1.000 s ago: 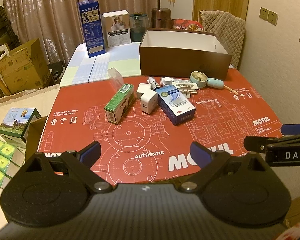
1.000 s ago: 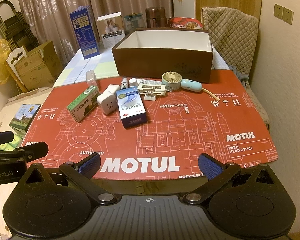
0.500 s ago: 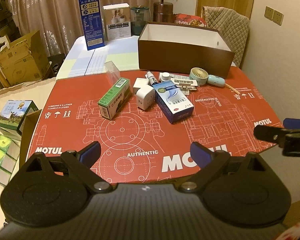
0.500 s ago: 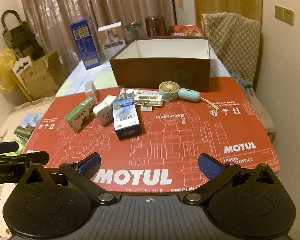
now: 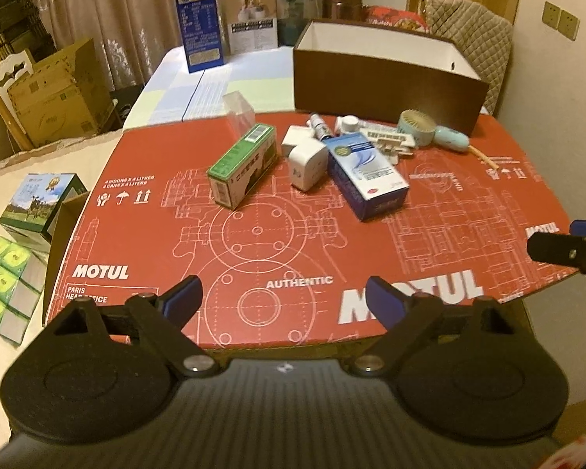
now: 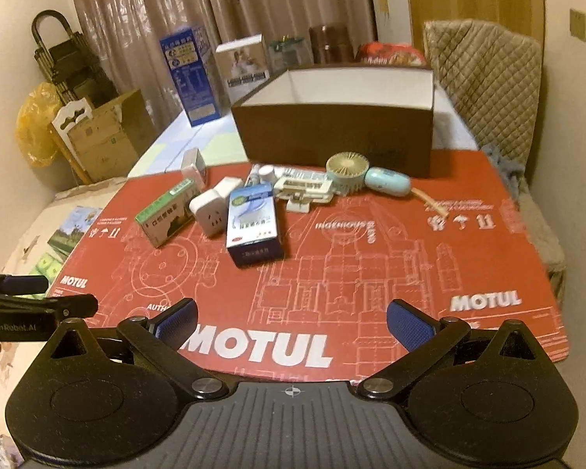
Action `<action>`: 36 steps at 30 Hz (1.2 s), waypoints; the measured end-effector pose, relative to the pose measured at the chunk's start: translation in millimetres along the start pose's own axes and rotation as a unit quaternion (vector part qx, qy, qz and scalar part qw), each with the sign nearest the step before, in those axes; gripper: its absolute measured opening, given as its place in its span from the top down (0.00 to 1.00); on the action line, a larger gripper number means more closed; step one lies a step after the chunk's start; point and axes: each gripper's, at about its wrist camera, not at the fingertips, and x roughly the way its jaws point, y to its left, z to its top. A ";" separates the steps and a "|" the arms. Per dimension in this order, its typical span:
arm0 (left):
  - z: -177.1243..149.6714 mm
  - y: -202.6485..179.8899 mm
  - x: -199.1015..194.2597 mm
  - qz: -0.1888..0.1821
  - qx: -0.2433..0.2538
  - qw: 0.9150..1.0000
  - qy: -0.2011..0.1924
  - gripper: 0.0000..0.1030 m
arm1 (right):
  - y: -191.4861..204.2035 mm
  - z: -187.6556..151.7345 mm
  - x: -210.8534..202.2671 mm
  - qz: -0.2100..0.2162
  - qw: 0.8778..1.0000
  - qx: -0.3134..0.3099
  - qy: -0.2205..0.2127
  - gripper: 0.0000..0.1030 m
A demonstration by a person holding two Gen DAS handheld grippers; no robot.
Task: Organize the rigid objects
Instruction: 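Grasp the blue-white medicine box with the right tool while the left tool approaches the white plug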
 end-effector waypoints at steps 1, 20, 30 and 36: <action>1.9 3.4 4.4 -0.001 0.000 1.000 0.002 0.14 | 0.5 1.8 3.5 0.004 1.000 0.004 0.002 0.02; 97.3 72.2 118.1 -0.077 0.106 0.991 0.008 0.22 | 48.4 61.9 119.7 -0.029 0.999 0.036 0.008 0.02; 120.0 82.3 155.4 -0.104 0.128 0.986 0.020 0.24 | 54.3 70.9 163.7 -0.065 0.998 0.003 0.016 0.02; 127.6 77.1 164.8 -0.119 0.141 0.983 0.022 0.27 | 54.2 75.2 188.6 -0.067 0.997 -0.020 0.036 0.19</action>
